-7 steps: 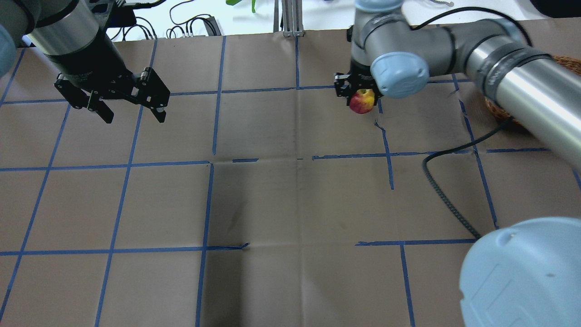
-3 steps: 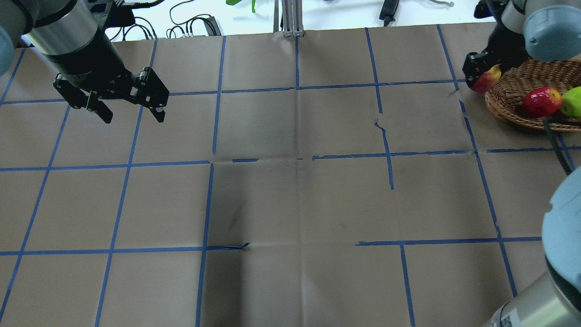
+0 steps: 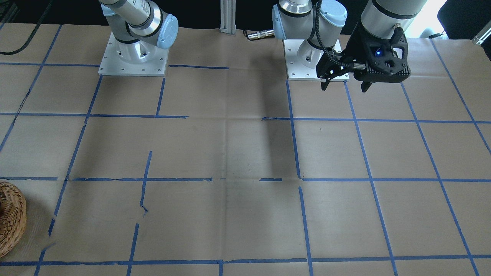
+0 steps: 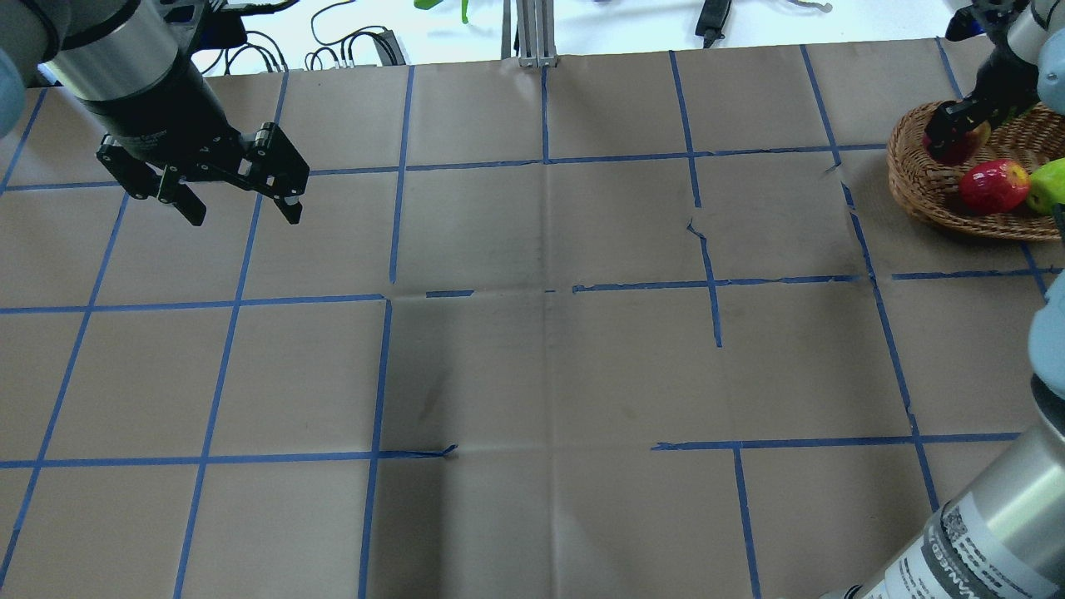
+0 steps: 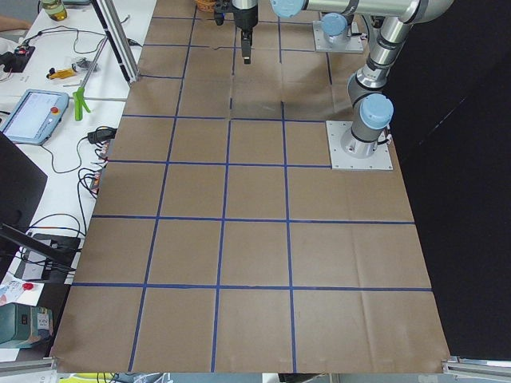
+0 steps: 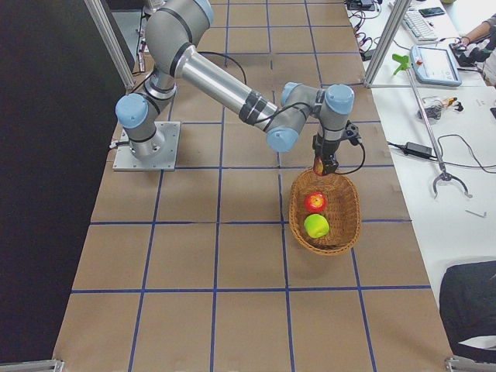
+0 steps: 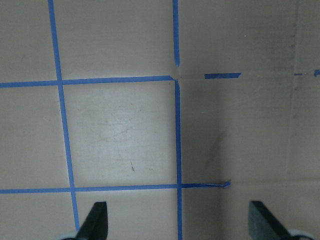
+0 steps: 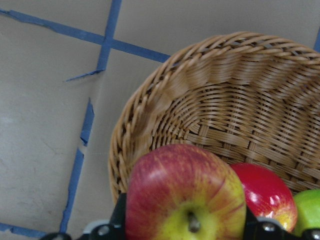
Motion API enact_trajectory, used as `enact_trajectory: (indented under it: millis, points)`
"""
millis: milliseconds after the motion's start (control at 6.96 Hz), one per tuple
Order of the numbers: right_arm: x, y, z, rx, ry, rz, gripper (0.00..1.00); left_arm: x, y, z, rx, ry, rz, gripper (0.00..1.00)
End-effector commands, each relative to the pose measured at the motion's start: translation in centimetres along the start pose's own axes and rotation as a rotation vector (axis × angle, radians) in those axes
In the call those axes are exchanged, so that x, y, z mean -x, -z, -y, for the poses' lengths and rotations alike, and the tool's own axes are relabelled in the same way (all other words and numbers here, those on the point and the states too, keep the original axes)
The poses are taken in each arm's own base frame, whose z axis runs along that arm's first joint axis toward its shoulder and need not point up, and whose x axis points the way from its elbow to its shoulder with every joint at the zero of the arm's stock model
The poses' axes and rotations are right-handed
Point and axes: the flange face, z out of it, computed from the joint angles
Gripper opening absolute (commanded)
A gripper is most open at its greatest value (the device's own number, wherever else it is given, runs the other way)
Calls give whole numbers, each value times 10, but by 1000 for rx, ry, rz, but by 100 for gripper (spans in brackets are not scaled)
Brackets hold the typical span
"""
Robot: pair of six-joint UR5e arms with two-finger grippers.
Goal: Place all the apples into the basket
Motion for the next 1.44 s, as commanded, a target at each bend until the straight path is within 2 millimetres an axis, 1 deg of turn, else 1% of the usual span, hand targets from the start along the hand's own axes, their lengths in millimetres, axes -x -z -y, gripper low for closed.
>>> enact_trajectory:
  millis: [0,144,287,431,575,718,862,1006,1149,1293]
  points:
    - [-22,-38,-8,15,9,52,30,0,0,0,-1,0,0,98]
    - [-19,-48,-11,26,7,64,30,0,0,0,-1,0,0,98]
    - [-16,-56,-12,32,2,76,39,0,0,0,-1,0,0,98]
    - [-16,-54,-11,30,7,72,84,0,1,-1,-2,0,0,98]
    - [-17,-46,-12,27,6,62,96,0,1,0,-2,0,0,98]
    - [-14,-22,-12,16,4,42,98,0,0,0,-1,0,0,98]
    - [0,13,-19,29,-22,55,99,0,0,0,-1,0,0,98]
    - [19,60,-29,30,-25,61,99,0,0,0,-1,0,0,98]
    - [49,103,-34,29,-25,62,99,0,0,0,-1,0,0,98]
    - [82,159,-55,39,-46,65,99,0,0,0,-1,0,0,98]
